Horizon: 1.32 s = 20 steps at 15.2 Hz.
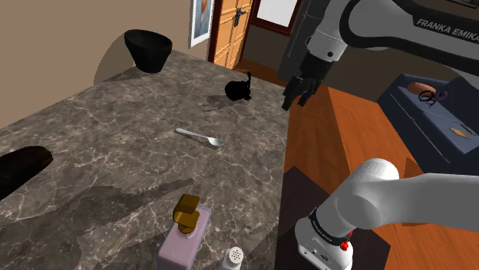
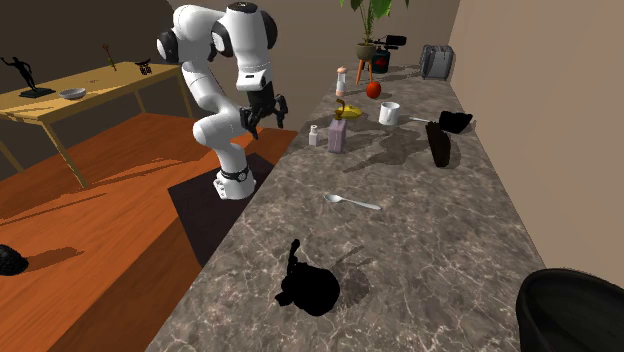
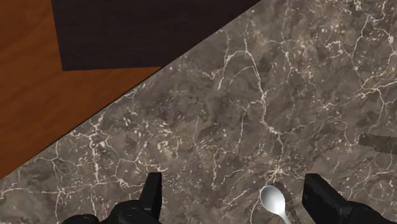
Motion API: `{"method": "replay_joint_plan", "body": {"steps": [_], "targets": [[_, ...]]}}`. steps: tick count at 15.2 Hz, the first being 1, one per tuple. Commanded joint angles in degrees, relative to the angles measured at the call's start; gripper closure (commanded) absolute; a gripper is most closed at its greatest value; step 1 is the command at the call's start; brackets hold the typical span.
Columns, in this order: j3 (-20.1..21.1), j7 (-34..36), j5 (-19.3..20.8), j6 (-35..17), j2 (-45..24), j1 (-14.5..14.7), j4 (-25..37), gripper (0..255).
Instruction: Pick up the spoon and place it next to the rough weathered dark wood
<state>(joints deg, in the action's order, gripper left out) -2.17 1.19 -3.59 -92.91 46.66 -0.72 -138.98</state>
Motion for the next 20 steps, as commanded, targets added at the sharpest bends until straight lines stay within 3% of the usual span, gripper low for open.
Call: {"method": "replay_joint_plan", "body": {"steps": [1, 10, 20], "targets": [[0.0, 0.0, 0.0, 0.0, 0.0, 0.0, 0.0, 0], [1.8, -4.3, -3.1, -20.0, -12.5, 4.4, -3.7, 0], [4.0, -10.0, -7.0, -39.3, -31.4, 9.2, 0.1, 0]]}}
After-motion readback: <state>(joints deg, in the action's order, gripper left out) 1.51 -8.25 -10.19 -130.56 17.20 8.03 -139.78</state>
